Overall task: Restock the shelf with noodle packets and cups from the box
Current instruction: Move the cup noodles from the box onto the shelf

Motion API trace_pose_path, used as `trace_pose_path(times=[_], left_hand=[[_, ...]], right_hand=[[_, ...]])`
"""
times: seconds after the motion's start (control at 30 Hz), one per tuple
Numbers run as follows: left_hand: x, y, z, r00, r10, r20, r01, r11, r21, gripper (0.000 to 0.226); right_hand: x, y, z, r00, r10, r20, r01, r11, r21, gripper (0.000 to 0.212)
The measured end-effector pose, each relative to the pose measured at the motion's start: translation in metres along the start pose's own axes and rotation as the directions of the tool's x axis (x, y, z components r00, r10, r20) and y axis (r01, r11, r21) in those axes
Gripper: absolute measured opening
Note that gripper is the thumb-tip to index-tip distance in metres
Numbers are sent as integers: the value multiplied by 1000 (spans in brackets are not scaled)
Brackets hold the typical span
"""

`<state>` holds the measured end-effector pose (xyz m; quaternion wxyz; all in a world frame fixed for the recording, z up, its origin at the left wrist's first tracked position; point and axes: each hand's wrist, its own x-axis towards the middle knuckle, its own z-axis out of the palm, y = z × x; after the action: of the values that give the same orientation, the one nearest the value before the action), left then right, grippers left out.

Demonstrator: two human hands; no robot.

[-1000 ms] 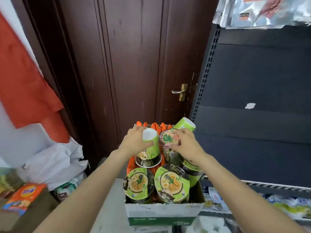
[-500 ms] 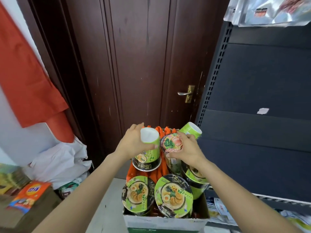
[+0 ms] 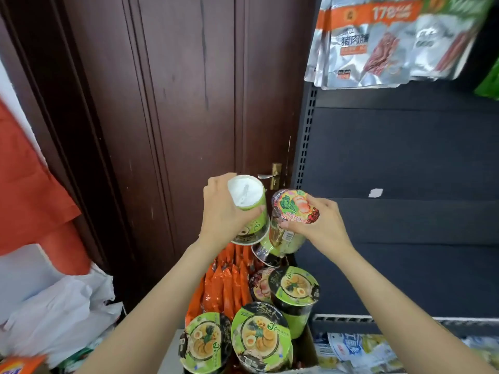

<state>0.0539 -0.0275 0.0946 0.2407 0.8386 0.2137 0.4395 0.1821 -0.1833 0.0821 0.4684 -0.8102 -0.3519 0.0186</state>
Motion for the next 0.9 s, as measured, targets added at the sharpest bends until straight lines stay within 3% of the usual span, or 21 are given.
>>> trace_pose_path(times=[0.33, 0.63, 0.8, 0.9], left_hand=[[-4, 128, 122, 994, 65, 89, -52, 989, -139, 72], [-35, 272, 275, 971, 1, 238, 55, 972, -229, 67], [-42, 333, 345, 950, 42, 308, 45, 962, -270, 47], [-32, 348, 388, 941, 18, 337, 81, 957, -278, 58]], right_hand=[[-20, 81, -151, 984, 68, -163, -77, 996, -53, 76], [-31, 206, -317, 974, 113, -196, -141, 981, -132, 79], [-19, 268, -383, 965, 143, -221, -178, 973, -150, 78], [-3, 303, -410, 960, 154, -232, -188, 973, -132, 77]])
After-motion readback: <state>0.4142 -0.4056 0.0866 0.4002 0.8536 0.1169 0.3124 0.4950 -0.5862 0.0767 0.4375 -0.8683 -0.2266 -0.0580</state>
